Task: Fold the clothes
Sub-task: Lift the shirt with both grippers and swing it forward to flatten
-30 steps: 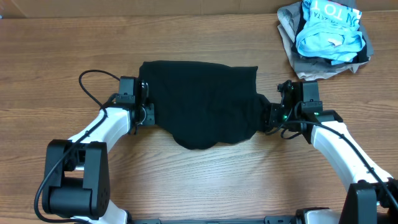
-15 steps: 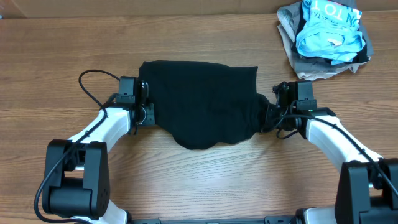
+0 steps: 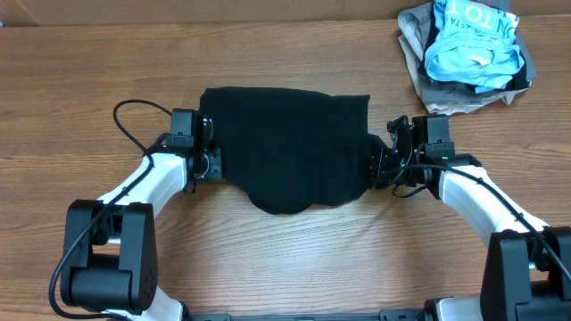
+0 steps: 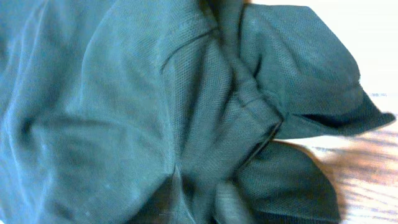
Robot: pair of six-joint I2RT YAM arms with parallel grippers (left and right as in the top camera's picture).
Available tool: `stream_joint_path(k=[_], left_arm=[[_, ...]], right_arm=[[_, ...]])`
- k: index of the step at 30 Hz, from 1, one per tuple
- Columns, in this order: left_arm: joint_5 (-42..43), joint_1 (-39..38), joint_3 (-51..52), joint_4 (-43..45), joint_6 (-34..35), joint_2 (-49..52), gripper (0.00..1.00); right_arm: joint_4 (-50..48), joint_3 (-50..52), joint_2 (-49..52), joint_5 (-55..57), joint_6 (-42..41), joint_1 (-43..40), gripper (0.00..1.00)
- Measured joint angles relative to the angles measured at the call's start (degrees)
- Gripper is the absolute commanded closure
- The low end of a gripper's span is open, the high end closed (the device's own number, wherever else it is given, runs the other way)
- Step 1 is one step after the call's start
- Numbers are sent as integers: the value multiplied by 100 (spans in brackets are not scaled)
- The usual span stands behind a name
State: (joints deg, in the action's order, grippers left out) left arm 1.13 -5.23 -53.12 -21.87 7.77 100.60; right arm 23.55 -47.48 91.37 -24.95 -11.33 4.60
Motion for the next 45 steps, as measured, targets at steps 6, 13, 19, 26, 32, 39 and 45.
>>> stream_joint_path(k=[6,13,19,26,32,39,45], left_arm=[[0,2,-505,-715,-2,0,96],[0,2,-2490,-2586,-46,-136,96],[-4,2,-4463,-3851,-111,-647,96],[-2,2,-5923,-4538,-201,-1252,96],[-2,2,-6507,-4892,-203,-1696,96],[-57,2,-6784,-4977,-203,-2632,96],[-378,2,-6843,-5010,-201,-3482,96]], right_arm=[[-85,-13,0,33,-144,-2,96],[1241,-1102,-258,-9,-168,-105,96],[2988,-3141,-1180,293,-13,-291,96],[3917,-4378,-2166,662,79,-660,96],[4229,-4767,-2879,750,87,-1097,96],[4531,-5139,-3812,780,90,-1287,96],[4870,-5611,-4050,780,111,-1287,96]])
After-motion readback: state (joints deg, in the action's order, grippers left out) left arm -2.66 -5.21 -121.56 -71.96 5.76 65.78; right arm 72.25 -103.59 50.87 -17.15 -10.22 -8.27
